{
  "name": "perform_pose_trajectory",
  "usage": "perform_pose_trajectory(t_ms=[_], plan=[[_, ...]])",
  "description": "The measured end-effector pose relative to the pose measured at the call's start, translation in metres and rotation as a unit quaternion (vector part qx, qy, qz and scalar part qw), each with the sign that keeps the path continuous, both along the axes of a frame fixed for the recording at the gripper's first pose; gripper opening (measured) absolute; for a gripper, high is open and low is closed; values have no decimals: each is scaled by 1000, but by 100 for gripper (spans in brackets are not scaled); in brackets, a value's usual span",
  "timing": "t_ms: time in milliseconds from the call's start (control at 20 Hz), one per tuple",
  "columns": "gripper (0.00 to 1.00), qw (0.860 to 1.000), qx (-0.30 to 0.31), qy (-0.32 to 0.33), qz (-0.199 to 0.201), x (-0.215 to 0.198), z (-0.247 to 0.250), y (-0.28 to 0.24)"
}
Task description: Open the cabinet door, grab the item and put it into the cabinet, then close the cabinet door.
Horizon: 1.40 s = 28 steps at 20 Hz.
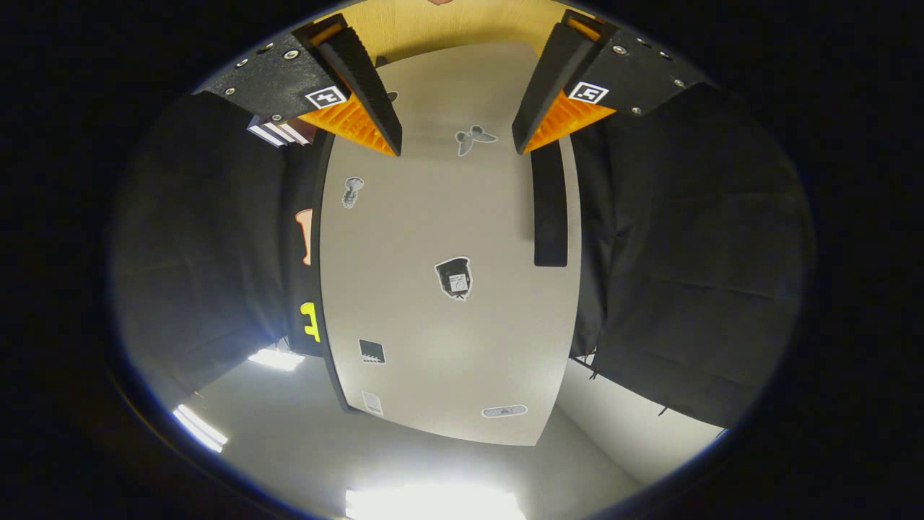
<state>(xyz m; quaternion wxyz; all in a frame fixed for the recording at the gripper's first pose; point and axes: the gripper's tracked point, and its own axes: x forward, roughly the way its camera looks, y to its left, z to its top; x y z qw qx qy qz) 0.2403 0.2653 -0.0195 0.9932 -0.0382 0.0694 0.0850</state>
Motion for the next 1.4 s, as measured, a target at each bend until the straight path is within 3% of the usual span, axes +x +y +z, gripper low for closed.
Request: perform_pose_trajectory(t_ms=[350, 750, 1400], plan=[[95, 999, 33, -30, -25, -29, 3, -40], [95, 998, 21, -9, -54, -55, -22, -85], [95, 996, 12, -12, -84, -37, -33, -102]])
